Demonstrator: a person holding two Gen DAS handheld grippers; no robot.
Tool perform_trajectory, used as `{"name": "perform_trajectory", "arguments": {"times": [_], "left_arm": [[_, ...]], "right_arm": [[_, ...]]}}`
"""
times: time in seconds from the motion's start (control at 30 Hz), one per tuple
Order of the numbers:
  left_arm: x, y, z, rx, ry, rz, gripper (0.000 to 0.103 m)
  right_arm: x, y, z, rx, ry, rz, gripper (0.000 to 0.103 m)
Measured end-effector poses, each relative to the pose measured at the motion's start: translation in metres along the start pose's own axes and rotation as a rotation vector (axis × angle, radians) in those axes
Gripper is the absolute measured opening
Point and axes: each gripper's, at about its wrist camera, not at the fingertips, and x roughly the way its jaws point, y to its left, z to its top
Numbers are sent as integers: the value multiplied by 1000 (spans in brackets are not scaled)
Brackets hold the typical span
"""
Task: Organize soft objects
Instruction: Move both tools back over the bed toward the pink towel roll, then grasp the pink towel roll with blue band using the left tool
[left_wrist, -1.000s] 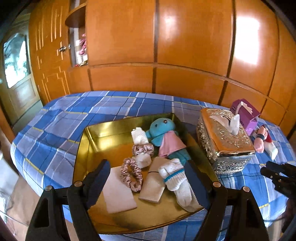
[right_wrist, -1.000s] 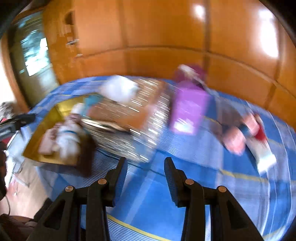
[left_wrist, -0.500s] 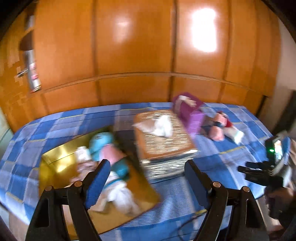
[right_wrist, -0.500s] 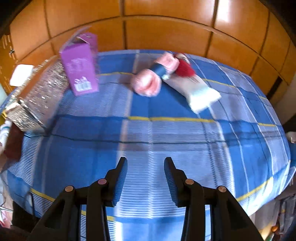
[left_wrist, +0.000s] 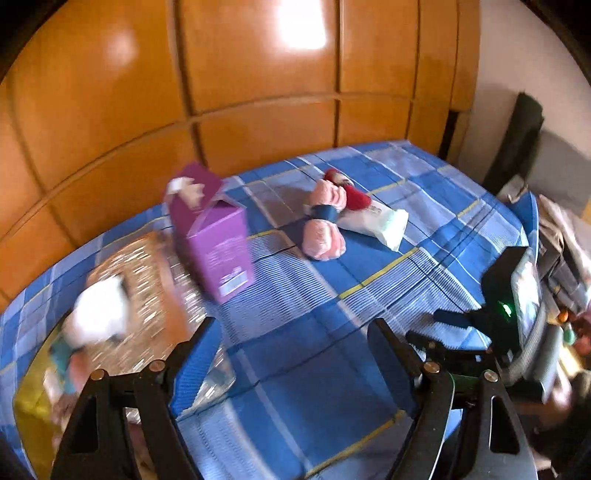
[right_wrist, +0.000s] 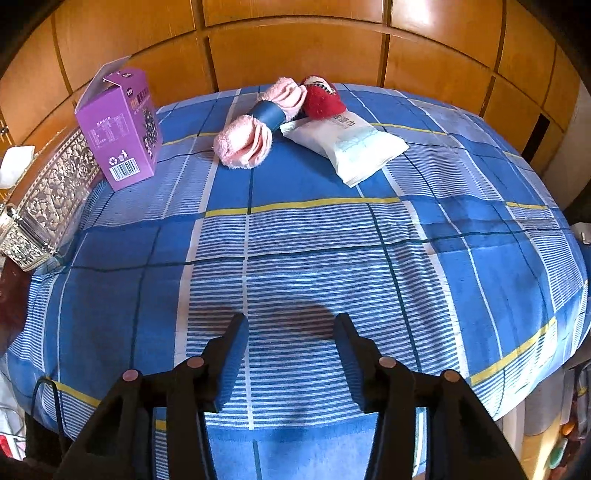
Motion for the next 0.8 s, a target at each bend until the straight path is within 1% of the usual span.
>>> {"name": "perform_trajectory", "arguments": {"times": [0.13,0.27,0.37,0.43,0.63,0.7,0.73,0.77,0.8], "left_arm": [[44,-17,26,35,45,-21,77],[84,-31,49,52,83,-13,76],[113,-39,67,61,99,-11,76],[133,-42,78,55,117,-16,76],[190,-49,98,86,184,55,76],[203,-50,101,94,192,72,76],[208,-50,101,101,199,77,69],[214,-51,101,109,213,81,59],[222,-51,99,118,245,85,36]], "right_arm": [[-2,2,-3,0,-11,21,57],[0,5,-3,8,-18,34,64],[1,6,-3,4,-22,45,68],[0,6,-3,4,-24,51,68],[0,0,-1,23,-35,79,69],[0,-1,-1,19,-39,82,69],[0,-1,-1,16,-41,83,69],[0,-1,-1,14,-42,83,69],[1,-1,0,13,-44,83,69]]}}
